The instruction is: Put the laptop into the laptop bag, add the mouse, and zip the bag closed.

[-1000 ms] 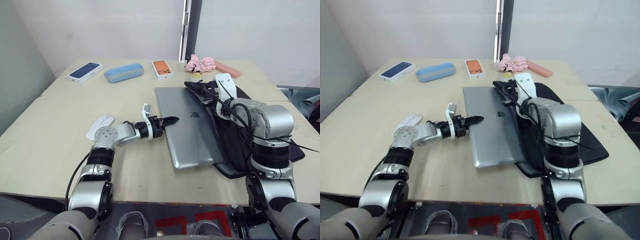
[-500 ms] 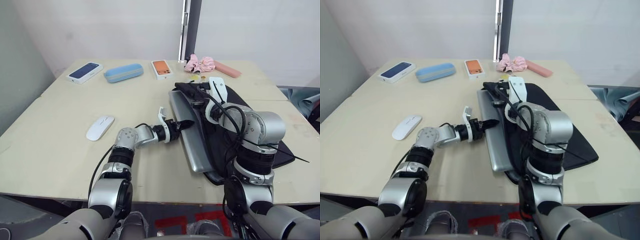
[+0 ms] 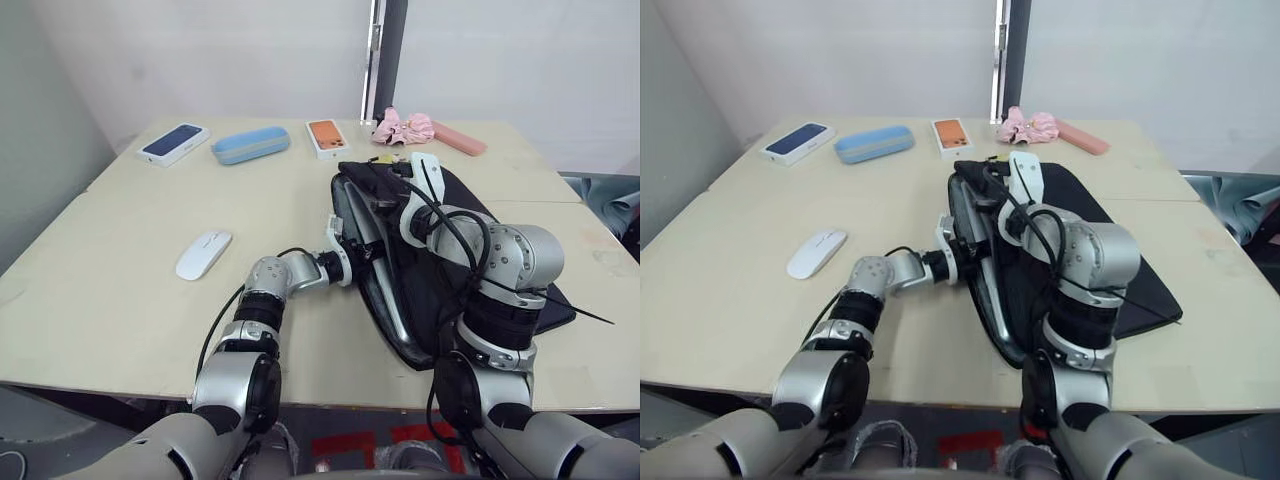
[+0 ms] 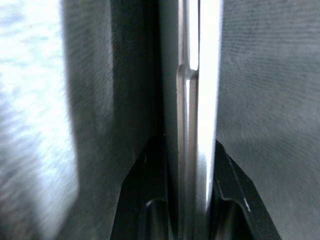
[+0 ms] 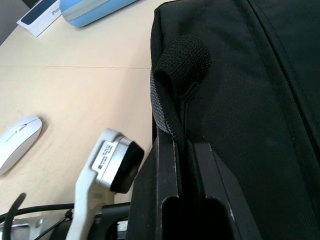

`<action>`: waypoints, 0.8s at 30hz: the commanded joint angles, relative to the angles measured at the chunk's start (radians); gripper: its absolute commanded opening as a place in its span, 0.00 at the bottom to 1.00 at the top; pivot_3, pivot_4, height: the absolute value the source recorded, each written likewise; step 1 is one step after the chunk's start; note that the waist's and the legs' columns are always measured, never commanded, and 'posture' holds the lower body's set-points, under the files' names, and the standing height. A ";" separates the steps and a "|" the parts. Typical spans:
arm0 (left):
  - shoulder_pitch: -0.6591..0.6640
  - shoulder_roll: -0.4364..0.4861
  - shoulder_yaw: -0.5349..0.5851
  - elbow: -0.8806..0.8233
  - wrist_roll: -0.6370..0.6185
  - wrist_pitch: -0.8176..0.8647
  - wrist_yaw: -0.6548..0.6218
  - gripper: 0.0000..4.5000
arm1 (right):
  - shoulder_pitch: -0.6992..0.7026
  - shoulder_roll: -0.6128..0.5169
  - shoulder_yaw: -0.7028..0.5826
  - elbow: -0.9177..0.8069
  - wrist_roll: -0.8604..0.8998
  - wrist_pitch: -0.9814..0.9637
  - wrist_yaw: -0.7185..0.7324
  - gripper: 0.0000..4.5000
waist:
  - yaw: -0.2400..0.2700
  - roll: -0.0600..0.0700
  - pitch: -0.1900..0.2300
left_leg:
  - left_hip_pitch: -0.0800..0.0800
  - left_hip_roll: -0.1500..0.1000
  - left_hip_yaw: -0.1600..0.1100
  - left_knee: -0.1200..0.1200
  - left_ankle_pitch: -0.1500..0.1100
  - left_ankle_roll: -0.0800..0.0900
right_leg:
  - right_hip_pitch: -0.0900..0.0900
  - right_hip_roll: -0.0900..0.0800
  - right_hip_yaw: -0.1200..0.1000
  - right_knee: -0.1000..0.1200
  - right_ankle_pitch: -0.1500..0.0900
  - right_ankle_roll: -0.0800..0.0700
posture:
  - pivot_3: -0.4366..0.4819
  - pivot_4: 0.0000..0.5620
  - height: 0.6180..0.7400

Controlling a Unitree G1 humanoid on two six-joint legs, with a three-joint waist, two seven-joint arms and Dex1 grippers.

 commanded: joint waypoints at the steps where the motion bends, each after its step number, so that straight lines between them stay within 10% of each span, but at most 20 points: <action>1: -0.074 -0.034 0.005 0.018 0.030 -0.062 -0.082 0.06 | -0.023 0.010 0.003 -0.047 0.070 0.005 -0.011 0.01 | 0.001 0.000 0.000 | 0.000 0.000 0.000 0.000 0.000 0.000 | 0.000 0.000 0.000 0.000 0.000 0.000 | 0.48 0.27 1.00; 10: -0.098 -0.059 0.005 0.068 0.128 -0.131 -0.124 0.06 | -0.016 -0.013 -0.013 -0.041 0.129 0.005 -0.063 0.01 | 0.004 0.000 0.000 | 0.000 0.000 0.000 0.000 0.000 0.000 | 0.000 0.000 0.000 0.000 0.000 0.000 | 0.48 0.27 1.00; 18: -0.086 -0.029 0.052 -0.009 0.104 -0.037 -0.106 0.74 | -0.002 -0.045 -0.016 -0.033 0.172 0.005 -0.090 0.00 | 0.007 0.000 0.000 | 0.000 0.000 0.000 0.000 0.000 0.000 | 0.000 0.000 0.000 0.000 0.000 0.000 | 0.48 0.27 1.00; 24: -0.027 0.061 0.068 -0.294 0.028 0.210 -0.071 0.74 | -0.003 -0.109 -0.035 -0.002 0.181 0.005 -0.093 0.00 | 0.002 0.000 0.000 | 0.000 0.000 0.000 0.000 0.000 0.000 | 0.000 0.000 0.000 0.000 0.000 0.000 | 0.48 0.27 1.00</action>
